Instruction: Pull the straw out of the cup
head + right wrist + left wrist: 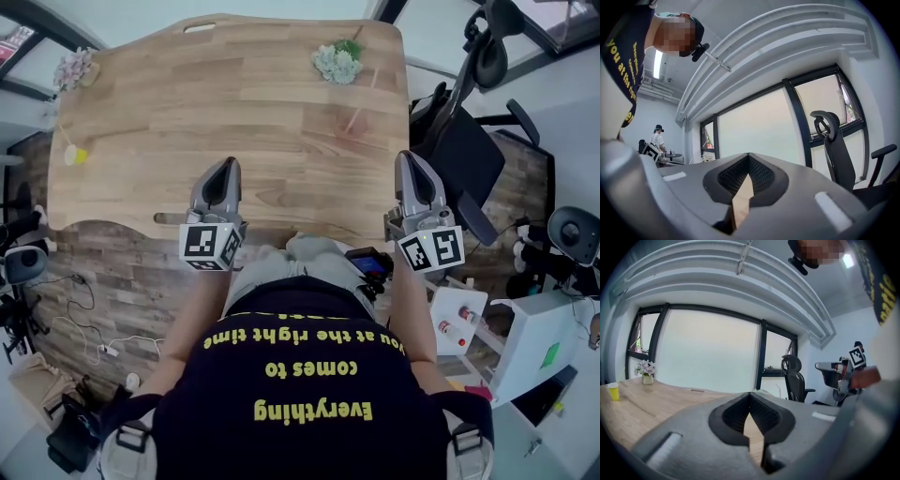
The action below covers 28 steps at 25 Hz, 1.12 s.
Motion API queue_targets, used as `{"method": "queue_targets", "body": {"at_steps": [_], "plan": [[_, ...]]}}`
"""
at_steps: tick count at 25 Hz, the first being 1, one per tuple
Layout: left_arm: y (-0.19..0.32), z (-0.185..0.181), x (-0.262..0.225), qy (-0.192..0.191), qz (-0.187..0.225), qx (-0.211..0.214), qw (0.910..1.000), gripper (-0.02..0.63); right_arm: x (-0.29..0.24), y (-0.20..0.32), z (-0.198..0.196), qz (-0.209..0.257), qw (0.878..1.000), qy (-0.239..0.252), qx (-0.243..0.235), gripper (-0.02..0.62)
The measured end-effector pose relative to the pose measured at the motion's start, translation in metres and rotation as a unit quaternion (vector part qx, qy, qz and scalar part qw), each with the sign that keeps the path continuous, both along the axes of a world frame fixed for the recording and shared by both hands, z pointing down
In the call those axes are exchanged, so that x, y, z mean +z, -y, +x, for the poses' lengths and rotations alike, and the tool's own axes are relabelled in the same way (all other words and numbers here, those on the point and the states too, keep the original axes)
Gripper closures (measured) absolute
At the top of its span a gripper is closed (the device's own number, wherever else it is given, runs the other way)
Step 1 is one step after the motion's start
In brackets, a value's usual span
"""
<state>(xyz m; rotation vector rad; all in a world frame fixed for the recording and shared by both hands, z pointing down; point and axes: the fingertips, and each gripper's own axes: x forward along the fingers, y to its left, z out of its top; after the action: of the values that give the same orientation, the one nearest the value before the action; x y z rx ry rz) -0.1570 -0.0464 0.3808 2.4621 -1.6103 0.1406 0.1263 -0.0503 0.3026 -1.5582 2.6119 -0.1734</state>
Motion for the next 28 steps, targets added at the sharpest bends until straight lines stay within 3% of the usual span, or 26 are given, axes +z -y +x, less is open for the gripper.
{"method": "queue_targets", "body": {"at_steps": [16, 28], "plan": [[0.016, 0.043, 0.006, 0.012, -0.002, -0.013, 0.9998, 0.606, 0.013, 0.028, 0.041, 0.000, 1.000, 0.018, -0.020, 0.589], [0.014, 0.047, 0.002, 0.034, 0.000, -0.017, 0.9993, 0.606, 0.021, 0.033, 0.044, -0.008, 0.999, 0.032, -0.030, 0.589]]}}
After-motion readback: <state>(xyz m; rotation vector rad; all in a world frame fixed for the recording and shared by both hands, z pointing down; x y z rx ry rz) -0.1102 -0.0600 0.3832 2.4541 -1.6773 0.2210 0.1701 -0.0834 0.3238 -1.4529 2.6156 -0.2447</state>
